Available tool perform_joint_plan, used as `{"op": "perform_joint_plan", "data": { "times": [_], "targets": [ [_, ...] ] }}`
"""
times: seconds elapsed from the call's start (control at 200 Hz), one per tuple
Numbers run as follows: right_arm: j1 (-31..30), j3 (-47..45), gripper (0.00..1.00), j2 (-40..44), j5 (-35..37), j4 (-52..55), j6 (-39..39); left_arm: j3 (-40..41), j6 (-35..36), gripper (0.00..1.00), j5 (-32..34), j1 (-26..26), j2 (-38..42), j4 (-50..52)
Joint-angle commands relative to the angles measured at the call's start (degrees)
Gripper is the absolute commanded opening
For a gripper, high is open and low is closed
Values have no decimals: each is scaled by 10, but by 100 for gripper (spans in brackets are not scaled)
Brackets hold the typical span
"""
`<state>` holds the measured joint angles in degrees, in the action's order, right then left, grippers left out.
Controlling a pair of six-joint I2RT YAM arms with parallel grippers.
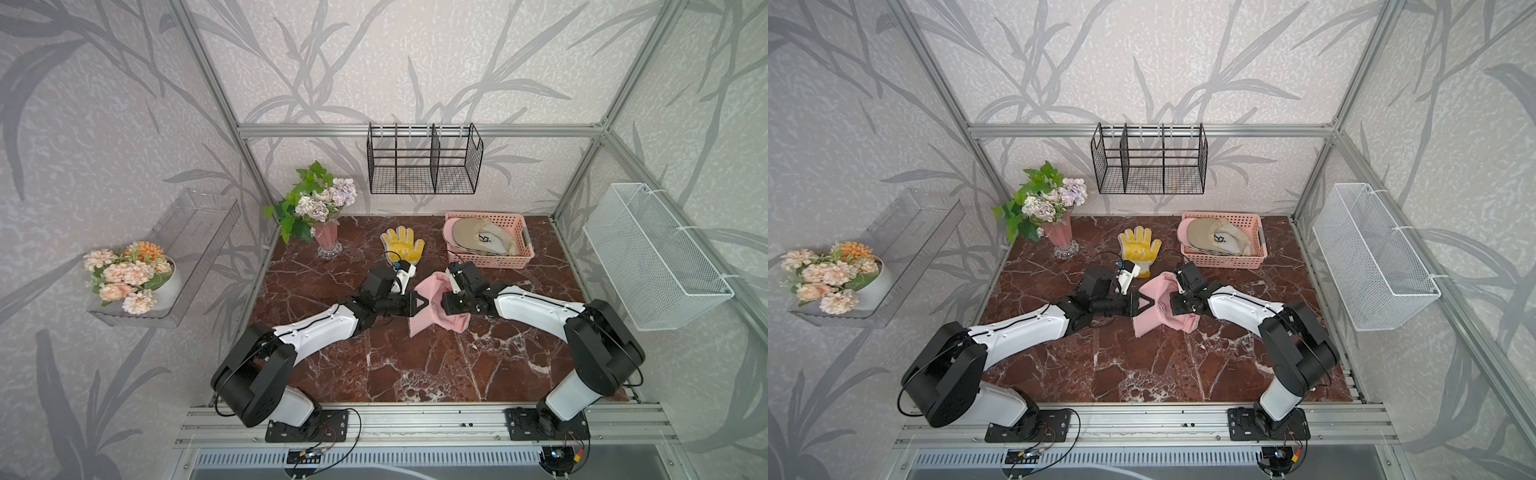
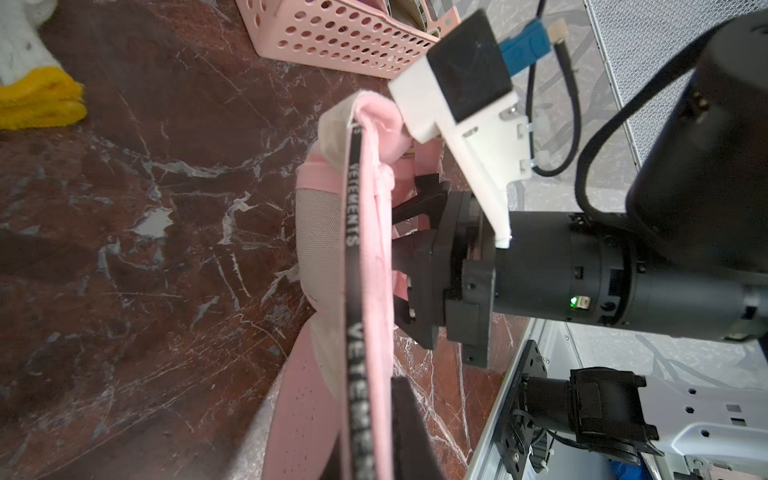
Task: Turn the baseball cap inside out
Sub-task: Turn over the baseball cap.
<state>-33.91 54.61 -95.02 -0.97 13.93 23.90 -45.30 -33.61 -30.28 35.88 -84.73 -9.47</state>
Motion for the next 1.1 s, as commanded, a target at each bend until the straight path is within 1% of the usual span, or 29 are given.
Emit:
{"op": "perform_joint_plan", "data": {
  "times": [0.0, 0.235, 0.315, 0.355, 0.38, 0.425, 0.5, 0.55, 0.63, 0.7, 0.72, 0.82, 0.91, 0.995, 1.05, 1.095],
  "targets": [
    [-2, 17, 52, -23, 21, 2, 14, -6, 24, 0, 26, -1, -21, 41],
    [-2, 32, 55, -81, 12, 1, 15, -10, 29, 0, 34, -1, -37, 40],
    [-2, 32, 54, -94, -12, -13, 11, -11, 33, 0, 37, -2, -42, 41],
    [-2, 30, 52, -100, -26, -22, 10, -10, 34, 0, 39, -2, -43, 40],
    [-2, 29, 50, -103, -33, -29, 10, -10, 34, 0, 40, -3, -44, 40],
    [-2, 25, 42, -106, -42, -42, 11, -10, 36, 0, 45, -4, -45, 39],
    [-1, 14, 23, -102, -62, -61, 11, -7, 36, 0, 52, -8, -45, 39],
    [-1, 3, 12, -90, -80, -78, 7, -5, 36, 0, 58, -12, -44, 38],
    [-1, -17, 0, -57, -121, -97, -3, -5, 28, 0, 78, -24, -43, 39],
    [0, -33, 0, -30, -165, -106, -17, -9, 13, 0, 99, -37, -44, 43],
    [0, -39, 0, -7, -178, -108, -22, -8, 9, 0, 105, -41, -46, 44],
    [3, -62, 0, 49, -237, -116, -39, -8, -15, 0, 126, -60, -46, 42],
    [17, -84, 0, 98, -294, -132, -40, -4, -29, 0, 133, -72, -45, 40],
    [39, -112, 0, 142, -335, -171, -19, 3, -40, 0, 138, -80, -40, 38],
    [58, -138, 0, 172, -343, -216, 9, 10, -44, 0, 134, -82, -32, 34],
    [73, -161, 0, 192, -337, -255, 35, 15, -45, 0, 127, -82, -26, 32]
  ]
}}
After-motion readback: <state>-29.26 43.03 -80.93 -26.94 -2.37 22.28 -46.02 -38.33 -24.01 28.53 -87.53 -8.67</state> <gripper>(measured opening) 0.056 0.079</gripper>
